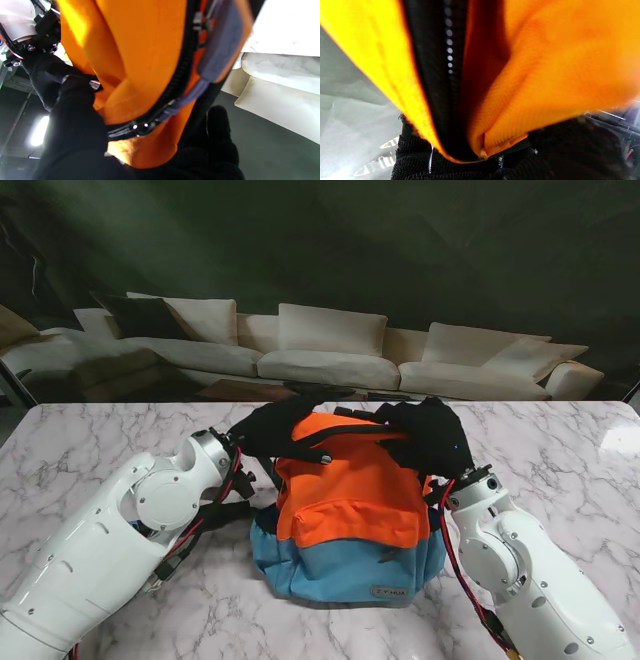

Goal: Put the umbrella and water cup into the side pockets of the backpack

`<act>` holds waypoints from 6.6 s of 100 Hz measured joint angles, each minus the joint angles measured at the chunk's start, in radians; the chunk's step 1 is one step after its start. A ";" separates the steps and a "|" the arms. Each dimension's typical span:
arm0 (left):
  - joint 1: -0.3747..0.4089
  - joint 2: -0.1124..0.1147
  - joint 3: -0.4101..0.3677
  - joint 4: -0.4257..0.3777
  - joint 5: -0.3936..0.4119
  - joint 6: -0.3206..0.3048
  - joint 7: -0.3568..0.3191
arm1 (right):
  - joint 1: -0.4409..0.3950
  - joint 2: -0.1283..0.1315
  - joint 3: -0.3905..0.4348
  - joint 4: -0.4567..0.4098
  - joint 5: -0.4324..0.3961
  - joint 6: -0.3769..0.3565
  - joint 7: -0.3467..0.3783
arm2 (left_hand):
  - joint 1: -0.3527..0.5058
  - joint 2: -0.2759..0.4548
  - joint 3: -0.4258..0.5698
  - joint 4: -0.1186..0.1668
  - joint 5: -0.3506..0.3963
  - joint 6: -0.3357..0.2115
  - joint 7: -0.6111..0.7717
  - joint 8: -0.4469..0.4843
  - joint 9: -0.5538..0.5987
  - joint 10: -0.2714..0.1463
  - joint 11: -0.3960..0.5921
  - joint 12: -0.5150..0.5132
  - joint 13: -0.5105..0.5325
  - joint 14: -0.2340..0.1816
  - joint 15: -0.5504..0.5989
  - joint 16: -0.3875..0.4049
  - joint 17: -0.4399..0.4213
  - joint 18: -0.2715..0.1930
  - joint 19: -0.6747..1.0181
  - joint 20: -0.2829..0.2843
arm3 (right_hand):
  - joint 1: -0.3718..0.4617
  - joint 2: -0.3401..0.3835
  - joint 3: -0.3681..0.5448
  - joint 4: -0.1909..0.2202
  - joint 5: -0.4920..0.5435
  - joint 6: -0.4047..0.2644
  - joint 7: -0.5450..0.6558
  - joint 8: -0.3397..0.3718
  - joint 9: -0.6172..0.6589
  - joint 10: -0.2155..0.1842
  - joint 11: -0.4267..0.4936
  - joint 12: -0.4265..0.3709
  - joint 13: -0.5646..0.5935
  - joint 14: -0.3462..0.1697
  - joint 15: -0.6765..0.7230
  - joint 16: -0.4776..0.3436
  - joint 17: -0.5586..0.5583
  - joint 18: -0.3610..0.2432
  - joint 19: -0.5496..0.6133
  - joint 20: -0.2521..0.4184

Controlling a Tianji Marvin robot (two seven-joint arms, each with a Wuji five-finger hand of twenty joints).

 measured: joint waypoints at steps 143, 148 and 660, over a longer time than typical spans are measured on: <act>0.111 -0.007 -0.040 -0.063 0.114 -0.154 0.125 | -0.102 0.057 0.064 -0.285 0.110 0.136 0.528 | 0.325 0.009 0.048 0.017 0.438 -0.183 0.614 0.152 0.616 -0.251 0.211 0.286 0.447 -0.116 0.208 0.077 0.335 -0.035 0.340 -0.028 | -0.070 -0.169 -0.005 0.089 0.074 0.230 -0.229 -0.276 0.038 0.055 -0.143 -0.112 0.181 0.019 0.169 0.059 0.280 -0.024 0.299 0.152; 0.111 -0.006 -0.040 -0.063 0.112 -0.154 0.124 | -0.086 0.053 0.051 -0.253 0.136 0.123 0.492 | 0.325 0.009 0.048 0.017 0.438 -0.183 0.616 0.152 0.616 -0.251 0.212 0.288 0.447 -0.116 0.208 0.077 0.335 -0.035 0.340 -0.028 | -0.059 -0.172 0.002 0.077 0.136 0.185 -0.196 -0.332 0.108 0.049 -0.129 -0.095 0.204 0.017 0.254 0.084 0.313 -0.023 0.350 0.163; 0.285 0.062 -0.447 0.269 0.410 -0.019 0.080 | -0.111 0.020 0.035 -0.153 -0.017 0.089 0.182 | -0.288 0.097 -0.025 0.014 -0.041 -0.154 -0.069 -0.192 -0.296 -0.169 -0.080 -0.178 -0.364 -0.104 -0.197 -0.196 -0.213 -0.089 -0.300 -0.119 | -0.060 -0.103 -0.007 0.012 0.133 0.111 -0.184 -0.156 0.113 0.002 -0.096 -0.013 0.216 -0.023 0.307 0.049 0.331 -0.039 0.410 0.151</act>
